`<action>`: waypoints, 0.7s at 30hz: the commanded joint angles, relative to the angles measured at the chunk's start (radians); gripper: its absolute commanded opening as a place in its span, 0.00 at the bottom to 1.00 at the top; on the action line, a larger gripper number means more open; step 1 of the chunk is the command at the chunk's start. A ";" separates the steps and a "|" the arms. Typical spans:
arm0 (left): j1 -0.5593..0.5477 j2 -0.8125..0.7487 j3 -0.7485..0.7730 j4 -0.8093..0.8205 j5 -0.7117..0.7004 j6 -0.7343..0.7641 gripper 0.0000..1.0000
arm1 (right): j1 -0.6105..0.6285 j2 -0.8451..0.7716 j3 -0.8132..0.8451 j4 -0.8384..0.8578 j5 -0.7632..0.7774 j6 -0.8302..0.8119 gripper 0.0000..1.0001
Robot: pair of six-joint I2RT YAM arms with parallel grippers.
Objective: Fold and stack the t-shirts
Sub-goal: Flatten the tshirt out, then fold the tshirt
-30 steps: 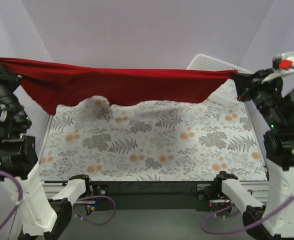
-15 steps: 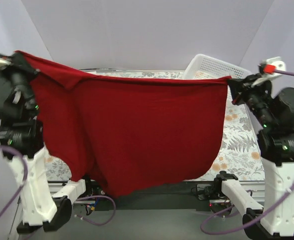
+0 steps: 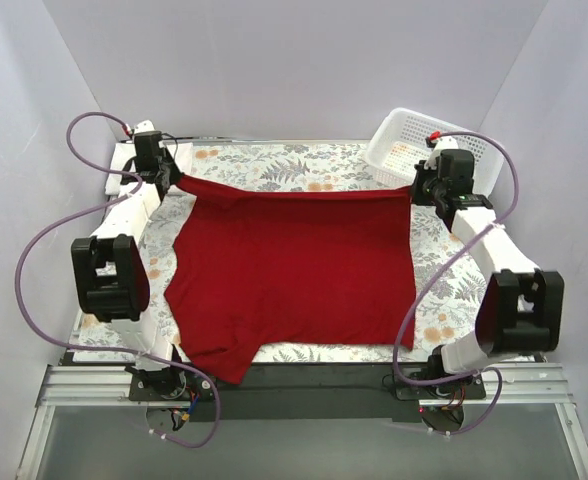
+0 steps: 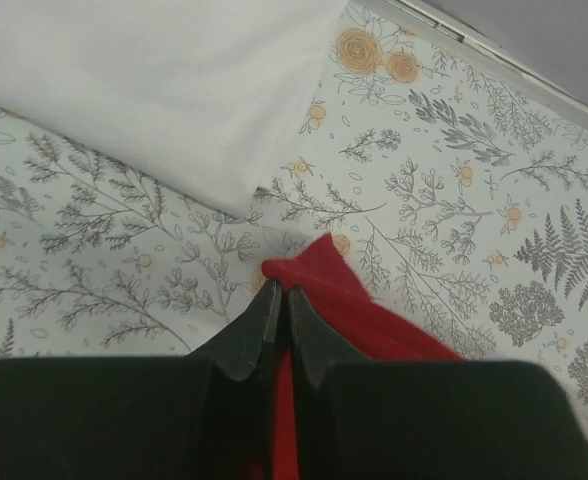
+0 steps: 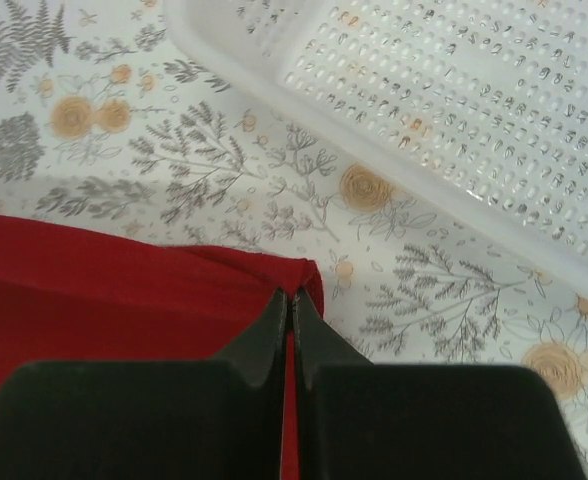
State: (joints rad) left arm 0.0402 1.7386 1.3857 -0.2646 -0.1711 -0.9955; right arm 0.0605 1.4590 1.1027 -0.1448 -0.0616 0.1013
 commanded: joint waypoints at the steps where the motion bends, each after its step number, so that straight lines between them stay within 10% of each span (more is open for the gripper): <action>1: 0.000 0.054 0.073 0.119 0.014 -0.011 0.00 | -0.008 0.110 0.054 0.215 0.051 -0.021 0.01; 21: -0.016 0.052 -0.052 0.116 0.076 -0.137 0.00 | -0.016 0.353 0.137 0.221 0.016 -0.071 0.01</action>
State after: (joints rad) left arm 0.0322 1.9064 1.3712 -0.1490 -0.0971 -1.1034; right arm 0.0574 1.8252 1.2018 0.0311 -0.0525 0.0475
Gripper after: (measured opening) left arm 0.022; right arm 0.022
